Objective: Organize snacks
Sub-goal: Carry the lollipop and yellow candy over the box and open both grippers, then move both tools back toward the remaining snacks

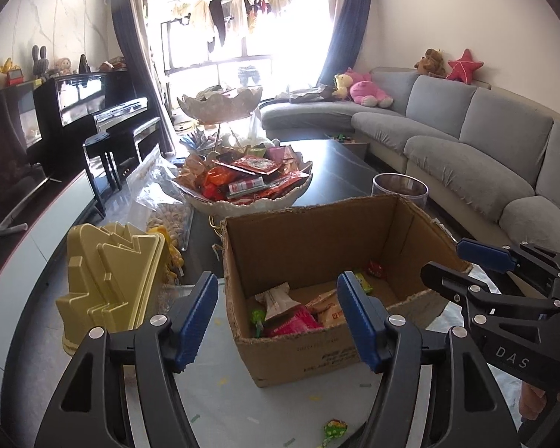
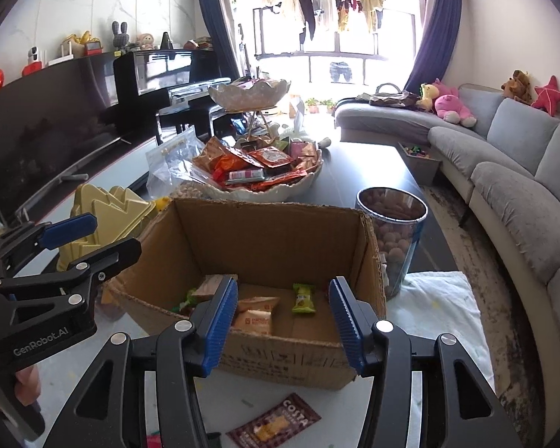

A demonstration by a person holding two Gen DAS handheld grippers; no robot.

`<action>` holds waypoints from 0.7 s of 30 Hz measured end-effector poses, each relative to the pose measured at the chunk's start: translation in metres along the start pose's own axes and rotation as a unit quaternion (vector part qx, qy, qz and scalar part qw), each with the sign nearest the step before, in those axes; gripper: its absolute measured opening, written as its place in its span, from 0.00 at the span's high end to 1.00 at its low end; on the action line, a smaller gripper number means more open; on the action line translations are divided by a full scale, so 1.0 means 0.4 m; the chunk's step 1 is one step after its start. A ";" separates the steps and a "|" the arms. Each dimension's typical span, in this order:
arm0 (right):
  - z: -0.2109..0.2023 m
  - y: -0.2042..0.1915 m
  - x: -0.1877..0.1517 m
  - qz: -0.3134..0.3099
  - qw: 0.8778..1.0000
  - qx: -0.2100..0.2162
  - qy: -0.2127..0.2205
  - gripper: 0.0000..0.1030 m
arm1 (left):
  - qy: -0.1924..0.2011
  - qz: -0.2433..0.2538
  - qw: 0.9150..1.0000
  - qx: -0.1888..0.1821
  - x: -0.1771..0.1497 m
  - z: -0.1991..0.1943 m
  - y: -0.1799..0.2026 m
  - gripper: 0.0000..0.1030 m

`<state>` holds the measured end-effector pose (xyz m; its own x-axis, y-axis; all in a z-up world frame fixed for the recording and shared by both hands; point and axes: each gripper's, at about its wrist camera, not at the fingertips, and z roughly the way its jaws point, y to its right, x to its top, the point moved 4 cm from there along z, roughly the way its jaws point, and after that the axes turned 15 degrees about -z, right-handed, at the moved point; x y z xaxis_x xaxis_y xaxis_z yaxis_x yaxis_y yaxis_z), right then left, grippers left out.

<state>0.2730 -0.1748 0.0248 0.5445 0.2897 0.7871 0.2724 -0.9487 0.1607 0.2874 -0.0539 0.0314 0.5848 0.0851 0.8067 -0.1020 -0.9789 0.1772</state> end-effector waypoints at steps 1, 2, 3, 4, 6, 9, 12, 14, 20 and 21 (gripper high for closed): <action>-0.006 -0.004 -0.006 0.002 1.000 0.001 0.000 0.49 | -0.002 0.002 1.000 0.001 -0.009 -0.005 0.000 0.36; -0.011 -0.010 -0.015 0.002 1.000 0.003 -0.002 0.49 | -0.003 0.005 1.000 0.003 -0.021 -0.011 -0.002 0.36; -0.014 -0.016 -0.020 0.003 1.000 0.003 -0.004 0.49 | -0.004 0.006 1.000 0.004 -0.030 -0.015 -0.004 0.36; -0.018 -0.021 -0.029 0.004 1.000 0.002 -0.006 0.49 | -0.008 0.008 1.000 0.004 -0.043 -0.019 -0.005 0.35; -0.022 -0.029 -0.047 0.004 1.000 0.001 -0.013 0.46 | -0.014 0.013 1.000 0.002 -0.070 -0.022 -0.008 0.35; -0.028 -0.045 -0.089 0.013 1.000 0.005 -0.020 0.46 | -0.033 0.013 0.999 -0.003 -0.111 -0.015 -0.010 0.35; -0.019 -0.064 -0.127 0.021 0.999 0.017 -0.037 0.46 | -0.048 0.015 0.999 -0.006 -0.151 -0.008 -0.016 0.35; -0.011 -0.070 -0.152 0.028 0.998 0.022 -0.048 0.46 | -0.057 0.017 0.998 -0.008 -0.175 -0.002 -0.018 0.35; 0.004 -0.078 -0.215 0.044 0.996 0.014 -0.076 0.46 | -0.081 0.029 0.996 -0.017 -0.241 0.017 -0.016 0.35; 0.006 -0.077 -0.221 0.046 0.996 0.014 -0.079 0.46 | -0.086 0.032 0.996 -0.020 -0.252 0.021 -0.015 0.35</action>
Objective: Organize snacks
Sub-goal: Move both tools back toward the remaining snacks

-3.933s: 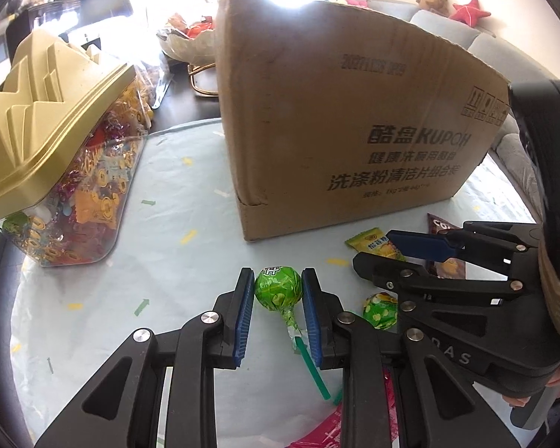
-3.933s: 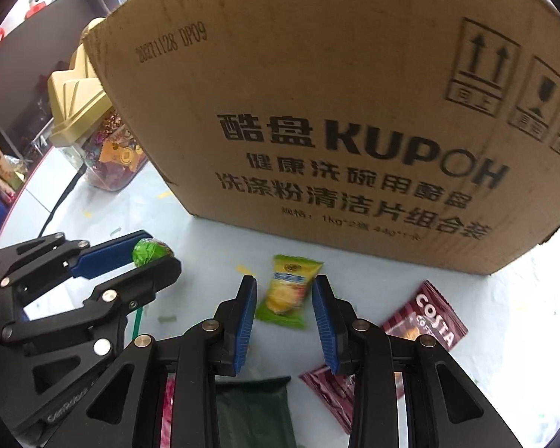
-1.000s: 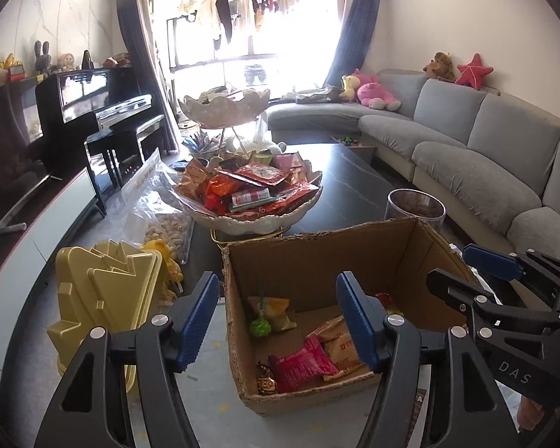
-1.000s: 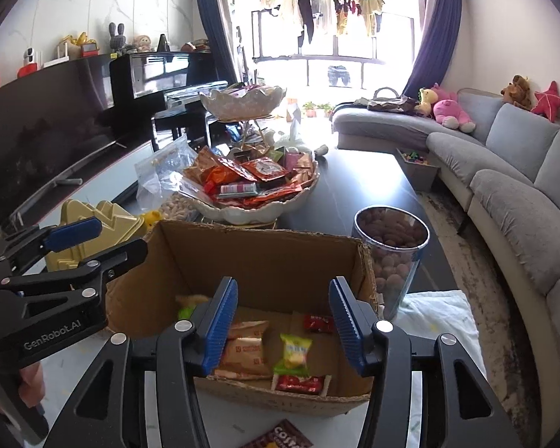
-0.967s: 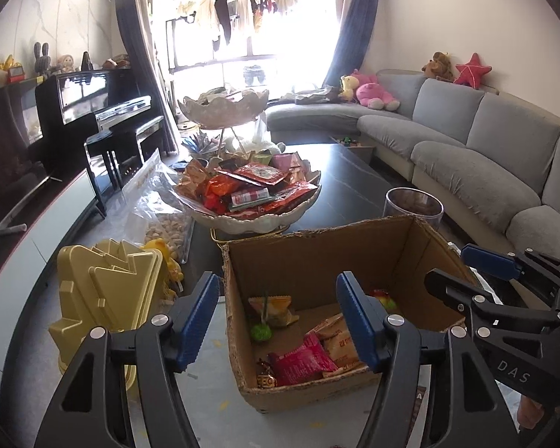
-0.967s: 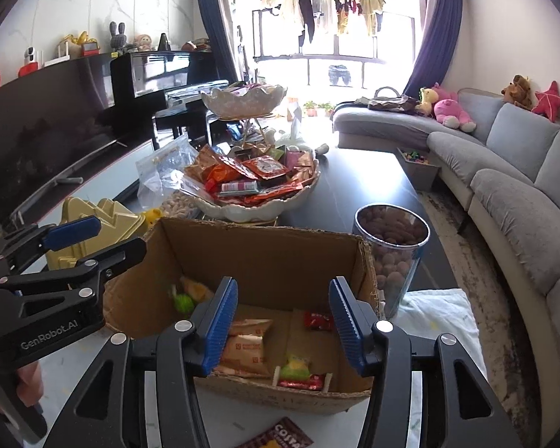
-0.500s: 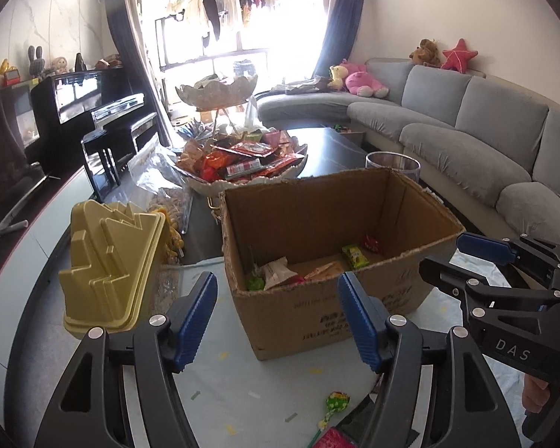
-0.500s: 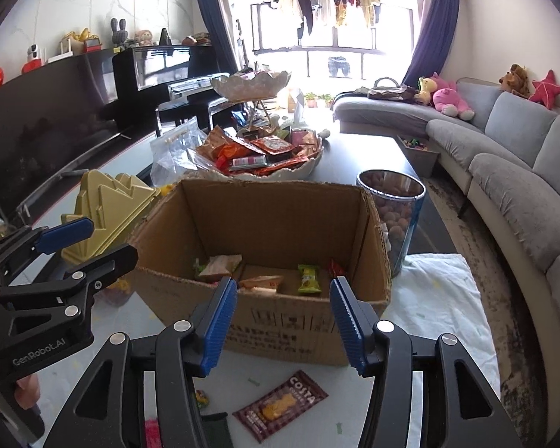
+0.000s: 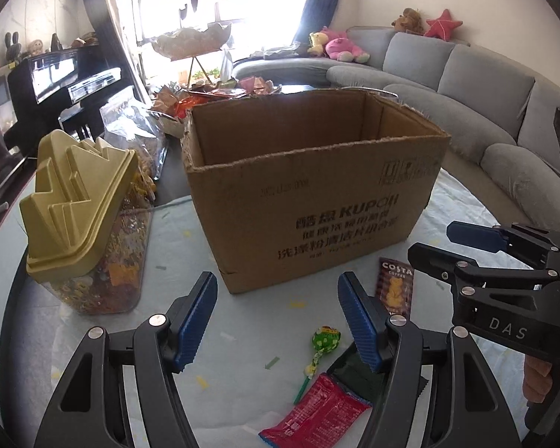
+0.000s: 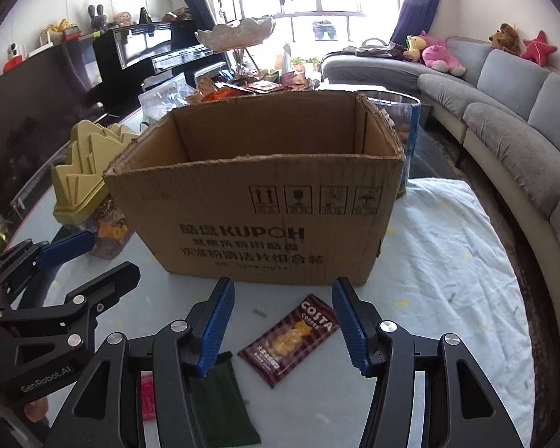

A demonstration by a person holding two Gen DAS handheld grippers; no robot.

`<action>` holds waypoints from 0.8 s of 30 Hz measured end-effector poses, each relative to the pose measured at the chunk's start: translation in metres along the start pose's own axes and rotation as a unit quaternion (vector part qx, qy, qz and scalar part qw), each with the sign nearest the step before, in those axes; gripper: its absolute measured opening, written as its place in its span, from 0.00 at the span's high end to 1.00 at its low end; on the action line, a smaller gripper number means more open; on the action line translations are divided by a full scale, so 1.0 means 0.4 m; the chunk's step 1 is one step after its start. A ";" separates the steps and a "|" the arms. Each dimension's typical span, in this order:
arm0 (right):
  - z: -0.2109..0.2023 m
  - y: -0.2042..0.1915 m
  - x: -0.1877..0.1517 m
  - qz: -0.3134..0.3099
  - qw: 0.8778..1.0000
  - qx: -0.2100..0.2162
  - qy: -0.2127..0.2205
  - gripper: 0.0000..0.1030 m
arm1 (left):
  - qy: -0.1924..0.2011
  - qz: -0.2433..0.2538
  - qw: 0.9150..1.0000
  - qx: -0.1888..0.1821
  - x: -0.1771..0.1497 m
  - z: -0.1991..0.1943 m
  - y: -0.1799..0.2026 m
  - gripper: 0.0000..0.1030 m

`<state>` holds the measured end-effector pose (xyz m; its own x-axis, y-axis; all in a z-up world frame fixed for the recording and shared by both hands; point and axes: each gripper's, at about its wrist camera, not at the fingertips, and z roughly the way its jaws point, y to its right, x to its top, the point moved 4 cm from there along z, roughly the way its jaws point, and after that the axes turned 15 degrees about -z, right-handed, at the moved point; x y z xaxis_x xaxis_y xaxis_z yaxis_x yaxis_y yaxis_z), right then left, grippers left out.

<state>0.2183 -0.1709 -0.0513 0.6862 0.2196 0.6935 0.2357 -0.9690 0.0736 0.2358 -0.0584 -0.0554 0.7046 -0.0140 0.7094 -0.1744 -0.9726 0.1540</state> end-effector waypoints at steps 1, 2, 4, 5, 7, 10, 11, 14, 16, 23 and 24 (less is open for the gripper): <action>0.005 -0.001 -0.011 0.002 1.000 -0.001 -0.005 0.46 | -0.005 0.002 1.000 -0.002 -0.005 0.005 0.003 0.35; 0.008 -0.002 -0.017 0.004 1.000 0.000 -0.008 0.46 | -0.008 0.004 1.000 -0.004 -0.014 0.011 0.004 0.35; 0.019 -0.002 -0.037 0.012 1.000 0.000 -0.019 0.43 | -0.018 0.008 1.000 -0.008 -0.031 0.023 0.006 0.35; 0.025 -0.001 -0.046 0.015 1.000 -0.003 -0.024 0.43 | -0.022 0.011 1.000 -0.009 -0.038 0.030 0.008 0.35; 0.034 -0.001 -0.061 0.017 0.999 -0.006 -0.032 0.43 | -0.032 0.012 0.999 -0.011 -0.053 0.043 0.011 0.36; 0.049 0.001 -0.079 0.023 0.999 -0.004 -0.043 0.43 | -0.048 0.007 0.999 -0.019 -0.073 0.063 0.014 0.36; 0.054 0.002 -0.085 0.026 0.999 -0.005 -0.047 0.42 | -0.052 0.008 0.998 -0.020 -0.079 0.070 0.013 0.36; 0.067 -0.001 -0.103 0.027 0.998 -0.003 -0.057 0.42 | -0.061 0.009 0.998 -0.022 -0.093 0.086 0.014 0.39; 0.073 0.002 -0.109 0.027 0.998 -0.003 -0.061 0.42 | -0.069 0.001 0.997 -0.026 -0.099 0.098 0.011 0.41; 0.093 -0.001 -0.127 0.027 0.997 -0.004 -0.071 0.42 | -0.094 -0.010 0.995 -0.033 -0.119 0.142 0.008 0.49; 0.097 -0.003 -0.126 0.029 0.997 -0.002 -0.073 0.42 | -0.095 -0.012 0.995 -0.038 -0.119 0.142 0.005 0.49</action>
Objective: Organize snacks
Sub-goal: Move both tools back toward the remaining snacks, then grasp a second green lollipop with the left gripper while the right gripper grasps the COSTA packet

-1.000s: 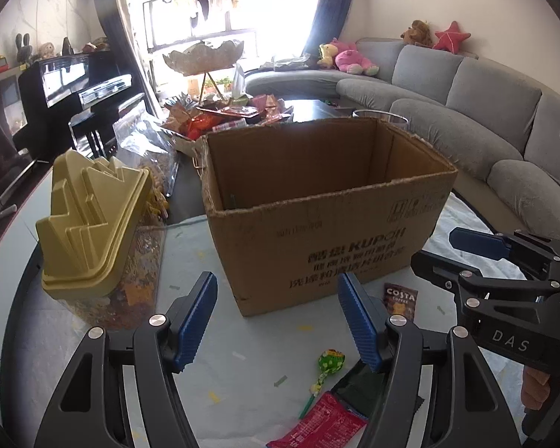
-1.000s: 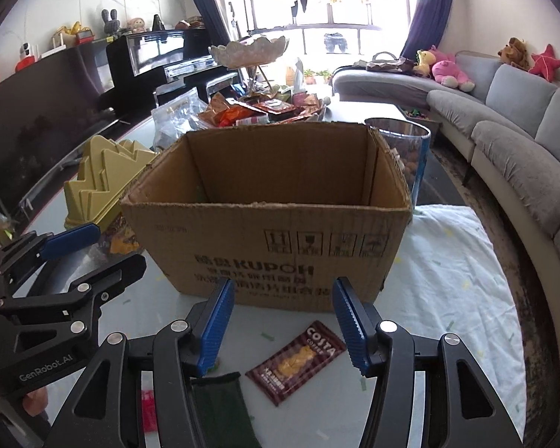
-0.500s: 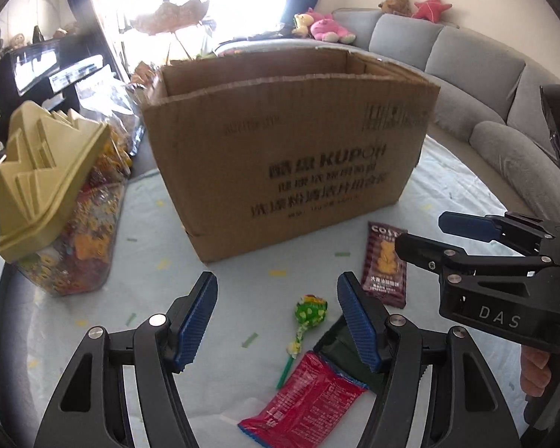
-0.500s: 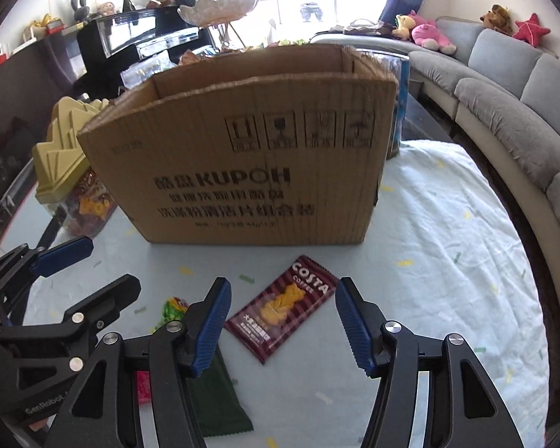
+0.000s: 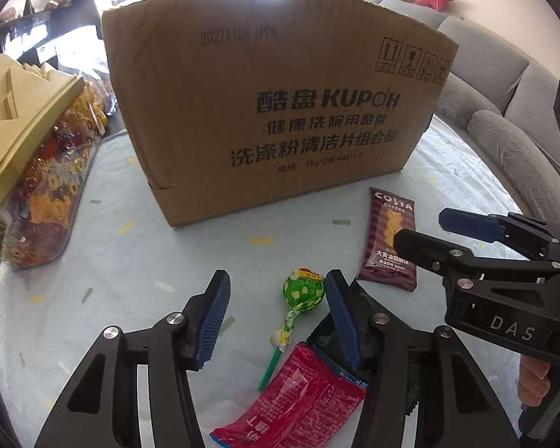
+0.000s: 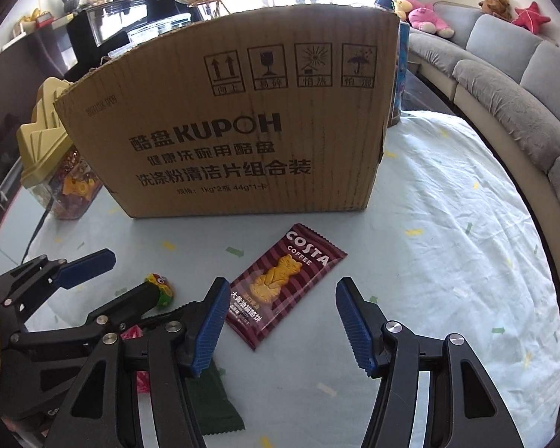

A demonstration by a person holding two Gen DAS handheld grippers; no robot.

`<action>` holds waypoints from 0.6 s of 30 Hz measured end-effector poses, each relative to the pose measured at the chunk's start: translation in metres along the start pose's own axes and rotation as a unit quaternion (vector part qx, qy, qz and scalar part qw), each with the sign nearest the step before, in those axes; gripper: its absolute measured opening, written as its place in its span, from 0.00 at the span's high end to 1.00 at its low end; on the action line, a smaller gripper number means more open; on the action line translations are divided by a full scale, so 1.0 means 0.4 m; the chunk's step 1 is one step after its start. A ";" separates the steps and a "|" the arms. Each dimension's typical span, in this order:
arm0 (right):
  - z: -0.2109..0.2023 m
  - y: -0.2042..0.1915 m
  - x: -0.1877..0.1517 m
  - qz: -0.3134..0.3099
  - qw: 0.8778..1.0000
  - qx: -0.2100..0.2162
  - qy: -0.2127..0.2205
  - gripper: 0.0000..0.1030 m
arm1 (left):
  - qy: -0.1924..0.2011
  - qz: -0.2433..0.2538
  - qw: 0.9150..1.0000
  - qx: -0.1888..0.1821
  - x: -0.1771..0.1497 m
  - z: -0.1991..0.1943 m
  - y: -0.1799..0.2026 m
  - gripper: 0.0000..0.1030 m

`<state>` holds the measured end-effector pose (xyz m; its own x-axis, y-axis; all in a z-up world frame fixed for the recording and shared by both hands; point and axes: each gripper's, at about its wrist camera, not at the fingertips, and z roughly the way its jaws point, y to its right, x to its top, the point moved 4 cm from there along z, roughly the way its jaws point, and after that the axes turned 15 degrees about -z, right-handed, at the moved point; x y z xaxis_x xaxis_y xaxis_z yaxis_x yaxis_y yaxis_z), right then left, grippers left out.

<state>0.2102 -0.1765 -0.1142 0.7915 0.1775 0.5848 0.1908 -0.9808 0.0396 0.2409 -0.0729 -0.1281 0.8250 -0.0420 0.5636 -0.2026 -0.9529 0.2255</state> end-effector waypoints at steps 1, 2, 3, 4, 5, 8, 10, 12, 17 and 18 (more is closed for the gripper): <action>0.003 0.001 0.000 0.002 1.000 0.003 -0.002 0.42 | 0.000 -0.001 1.000 -0.001 0.002 0.001 0.000 0.49; 0.006 0.002 -0.001 0.003 1.000 0.005 -0.003 0.42 | 0.003 -0.001 1.000 0.000 0.005 0.002 0.001 0.49; 0.009 0.002 -0.003 0.005 1.000 0.005 -0.004 0.42 | 0.004 -0.001 1.000 0.000 0.007 0.003 0.002 0.50; 0.011 0.002 -0.004 0.005 1.000 0.005 -0.004 0.42 | 0.003 -0.002 1.000 -0.003 0.007 0.005 0.002 0.51; 0.013 0.003 -0.004 0.004 1.000 0.005 -0.005 0.42 | 0.000 -0.003 1.000 -0.007 0.007 0.008 0.003 0.52; 0.020 0.011 -0.002 0.009 1.000 0.007 -0.007 0.42 | -0.005 -0.005 1.000 -0.017 0.007 0.016 0.006 0.53; 0.026 0.013 -0.004 0.011 1.000 0.006 -0.011 0.42 | -0.010 -0.001 1.000 -0.022 0.003 0.020 0.011 0.56; 0.029 0.019 -0.007 0.016 1.000 0.010 -0.012 0.42 | -0.013 0.002 1.000 -0.021 0.004 0.027 0.015 0.58; 0.035 0.019 -0.008 0.018 1.000 0.012 -0.013 0.42 | -0.025 -0.003 0.999 -0.020 0.006 0.050 0.012 0.73; 0.038 0.019 -0.010 0.017 1.000 0.012 -0.014 0.42 | -0.025 -0.003 1.000 -0.019 0.007 0.050 0.010 0.73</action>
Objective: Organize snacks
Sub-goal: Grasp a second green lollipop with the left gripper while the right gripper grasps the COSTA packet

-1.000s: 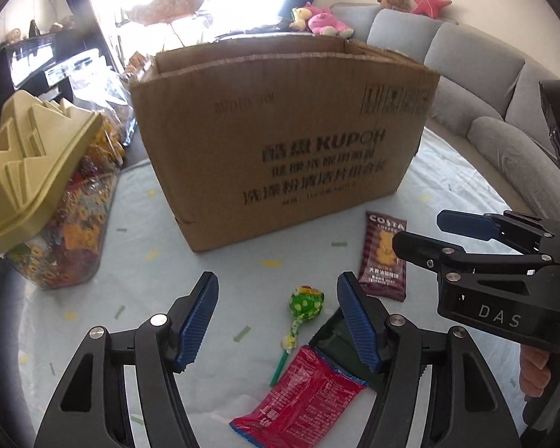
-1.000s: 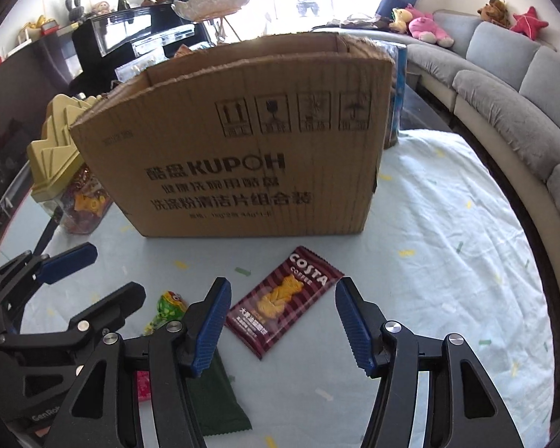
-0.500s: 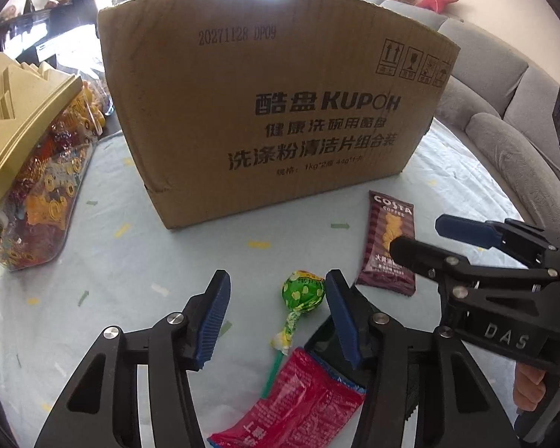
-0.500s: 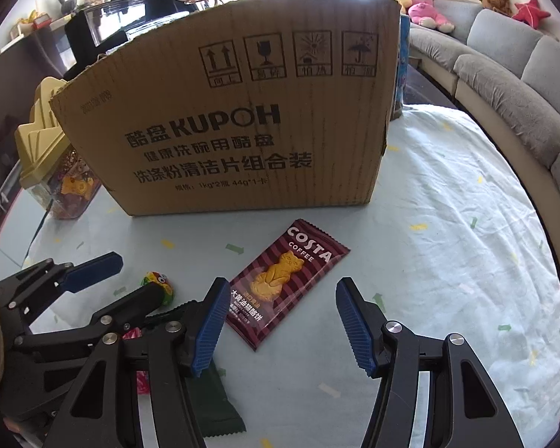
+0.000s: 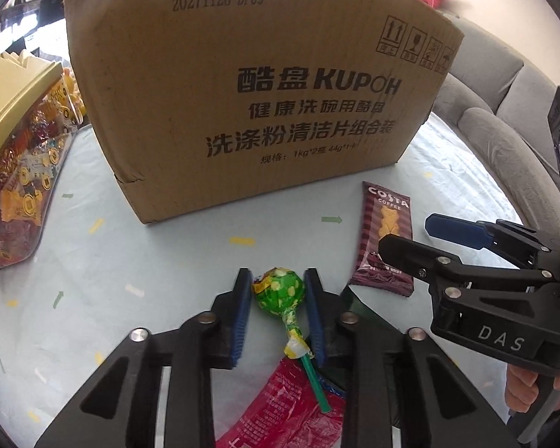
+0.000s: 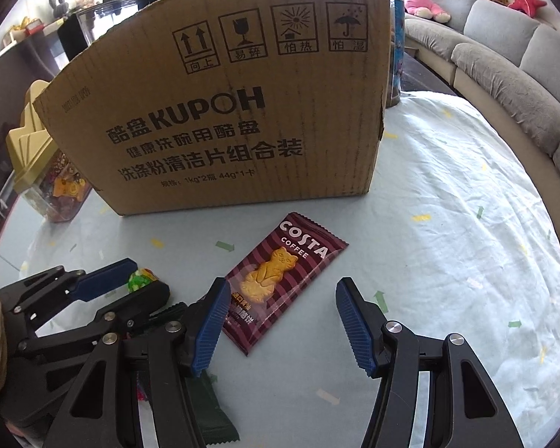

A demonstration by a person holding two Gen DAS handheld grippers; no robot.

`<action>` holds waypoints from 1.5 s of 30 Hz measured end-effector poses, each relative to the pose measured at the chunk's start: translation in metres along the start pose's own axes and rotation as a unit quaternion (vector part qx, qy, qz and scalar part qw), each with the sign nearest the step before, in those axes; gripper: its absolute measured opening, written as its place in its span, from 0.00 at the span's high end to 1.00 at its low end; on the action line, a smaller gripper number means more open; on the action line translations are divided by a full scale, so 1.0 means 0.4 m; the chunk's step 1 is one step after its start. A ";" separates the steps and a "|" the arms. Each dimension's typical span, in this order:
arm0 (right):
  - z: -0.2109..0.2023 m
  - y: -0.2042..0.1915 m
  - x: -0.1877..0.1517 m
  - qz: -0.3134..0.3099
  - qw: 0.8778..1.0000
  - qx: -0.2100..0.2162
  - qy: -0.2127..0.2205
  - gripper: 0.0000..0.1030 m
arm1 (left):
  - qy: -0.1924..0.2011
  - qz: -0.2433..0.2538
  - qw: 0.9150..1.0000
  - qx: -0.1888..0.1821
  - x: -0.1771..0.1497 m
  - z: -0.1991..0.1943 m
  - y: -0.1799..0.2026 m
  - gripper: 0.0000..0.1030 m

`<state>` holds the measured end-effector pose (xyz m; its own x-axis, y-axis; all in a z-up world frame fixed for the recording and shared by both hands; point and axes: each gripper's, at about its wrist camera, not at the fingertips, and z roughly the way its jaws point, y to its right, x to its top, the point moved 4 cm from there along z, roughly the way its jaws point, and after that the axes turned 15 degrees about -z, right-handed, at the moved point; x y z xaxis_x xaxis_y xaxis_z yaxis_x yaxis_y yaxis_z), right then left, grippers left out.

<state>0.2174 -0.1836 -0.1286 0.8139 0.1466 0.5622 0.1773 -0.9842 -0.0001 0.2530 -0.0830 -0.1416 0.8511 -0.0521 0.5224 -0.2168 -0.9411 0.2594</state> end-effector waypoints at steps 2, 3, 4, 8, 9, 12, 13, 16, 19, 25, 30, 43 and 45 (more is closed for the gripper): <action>0.003 0.001 -0.002 0.001 1.000 0.000 -0.001 0.42 | 0.002 -0.006 1.000 0.001 0.002 0.000 -0.006 0.73; 0.006 0.002 -0.003 0.001 1.000 0.001 -0.002 0.42 | 0.003 -0.006 1.000 0.001 0.003 0.000 -0.007 0.73; 0.010 0.001 -0.004 0.001 1.000 0.001 -0.004 0.42 | 0.005 -0.007 1.000 0.004 0.004 -0.001 -0.009 0.73; 0.017 -0.007 0.006 -0.001 1.000 0.008 -0.003 0.42 | 0.017 -0.001 1.000 0.017 0.015 -0.016 -0.018 0.73; 0.020 -0.010 0.010 -0.002 1.000 0.012 -0.002 0.42 | 0.020 -0.001 1.000 0.021 0.019 -0.018 -0.020 0.73; 0.030 -0.020 0.021 -0.005 1.000 0.014 -0.001 0.39 | 0.027 -0.009 0.999 0.024 0.028 -0.027 -0.033 0.73; 0.033 -0.023 0.025 -0.009 1.000 0.015 -0.002 0.37 | 0.029 -0.013 0.999 0.025 0.030 -0.028 -0.037 0.73; 0.043 -0.034 0.038 -0.018 1.000 0.005 -0.003 0.37 | 0.031 -0.023 0.999 0.026 0.037 -0.030 -0.050 0.73; 0.055 -0.042 0.051 -0.028 1.000 -0.013 -0.007 0.37 | 0.033 -0.030 0.999 0.027 0.042 -0.038 -0.069 0.73; 0.066 -0.068 0.056 -0.045 0.998 -0.048 0.000 0.38 | 0.035 -0.031 0.998 0.033 0.043 -0.030 -0.054 0.73; 0.061 -0.091 0.044 -0.053 0.997 -0.048 0.010 0.53 | 0.040 -0.031 0.998 0.030 0.045 -0.039 -0.051 0.73; 0.015 -0.065 0.032 -0.051 0.998 -0.025 0.028 0.62 | 0.058 -0.032 0.997 0.037 0.026 -0.133 -0.063 0.73; -0.002 -0.063 0.024 -0.051 0.998 -0.021 0.031 0.62 | 0.063 -0.032 0.997 0.040 0.022 -0.153 -0.061 0.73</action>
<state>0.2202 -0.1573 -0.1226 0.7566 0.2417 0.6075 0.2342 -0.9677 0.0933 0.2367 -0.0399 -0.0936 0.7940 0.0469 0.6061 -0.1205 -0.9651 0.2325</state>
